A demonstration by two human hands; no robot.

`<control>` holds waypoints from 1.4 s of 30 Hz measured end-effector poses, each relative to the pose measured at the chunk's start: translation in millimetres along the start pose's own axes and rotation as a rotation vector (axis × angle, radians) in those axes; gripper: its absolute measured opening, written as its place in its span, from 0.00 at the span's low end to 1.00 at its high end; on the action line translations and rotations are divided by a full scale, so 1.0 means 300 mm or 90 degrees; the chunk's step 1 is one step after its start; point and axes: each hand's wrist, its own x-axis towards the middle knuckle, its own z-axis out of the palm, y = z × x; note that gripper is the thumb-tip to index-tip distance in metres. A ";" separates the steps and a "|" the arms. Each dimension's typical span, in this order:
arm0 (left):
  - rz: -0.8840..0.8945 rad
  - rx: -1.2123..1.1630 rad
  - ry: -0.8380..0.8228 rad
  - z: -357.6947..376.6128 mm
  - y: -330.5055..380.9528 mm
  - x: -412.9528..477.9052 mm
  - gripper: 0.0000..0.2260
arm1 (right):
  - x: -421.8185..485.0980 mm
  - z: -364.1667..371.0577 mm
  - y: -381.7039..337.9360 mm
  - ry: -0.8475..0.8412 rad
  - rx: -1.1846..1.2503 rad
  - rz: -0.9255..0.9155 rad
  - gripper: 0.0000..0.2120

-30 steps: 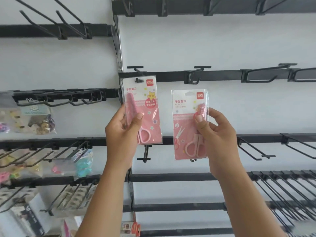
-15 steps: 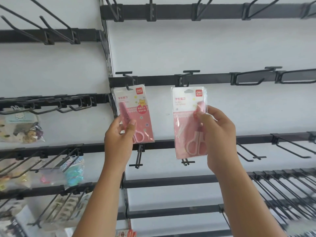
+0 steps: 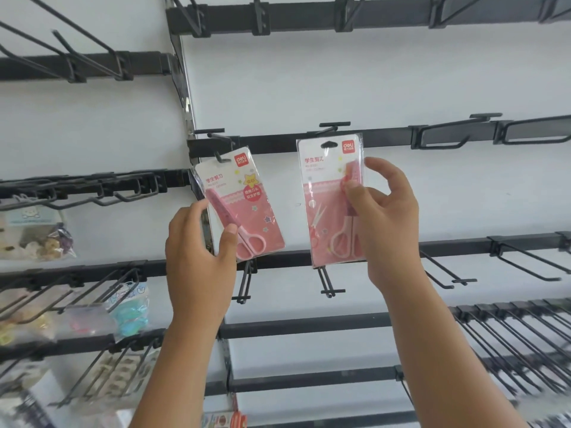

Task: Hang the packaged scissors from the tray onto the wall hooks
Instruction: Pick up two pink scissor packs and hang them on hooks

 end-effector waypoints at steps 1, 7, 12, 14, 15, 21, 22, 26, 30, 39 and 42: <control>0.016 0.016 -0.001 0.000 0.002 -0.004 0.19 | 0.000 -0.005 0.002 0.003 -0.003 -0.004 0.11; 0.057 0.101 -0.028 0.010 0.025 -0.026 0.17 | 0.017 -0.033 0.006 0.005 -0.085 -0.044 0.15; 0.059 0.107 -0.039 0.017 0.028 -0.035 0.16 | 0.030 -0.035 0.002 -0.002 -0.128 -0.077 0.15; 0.058 0.106 -0.042 0.018 0.029 -0.036 0.16 | 0.029 -0.033 -0.002 -0.008 -0.121 -0.081 0.14; 0.059 0.107 -0.041 0.018 0.029 -0.036 0.16 | 0.029 -0.032 -0.005 -0.012 -0.113 -0.079 0.13; 0.067 0.112 -0.032 0.011 0.028 -0.038 0.15 | 0.031 -0.032 -0.019 -0.036 -0.077 -0.055 0.13; 0.066 0.116 -0.031 0.010 0.029 -0.039 0.15 | 0.036 -0.033 -0.013 -0.036 -0.096 -0.062 0.12; 0.073 0.124 -0.027 0.014 0.032 -0.044 0.14 | 0.063 -0.036 0.055 -0.050 -0.156 -0.057 0.12; 0.083 0.133 -0.031 0.020 0.036 -0.048 0.14 | 0.086 -0.023 0.105 -0.059 -0.144 -0.029 0.15; 0.116 0.170 -0.042 0.009 0.044 -0.051 0.16 | 0.074 -0.026 0.119 -0.033 -0.285 -0.106 0.15; 0.133 0.180 -0.035 -0.002 0.045 -0.059 0.15 | 0.037 -0.028 0.111 -0.032 -0.378 -0.153 0.16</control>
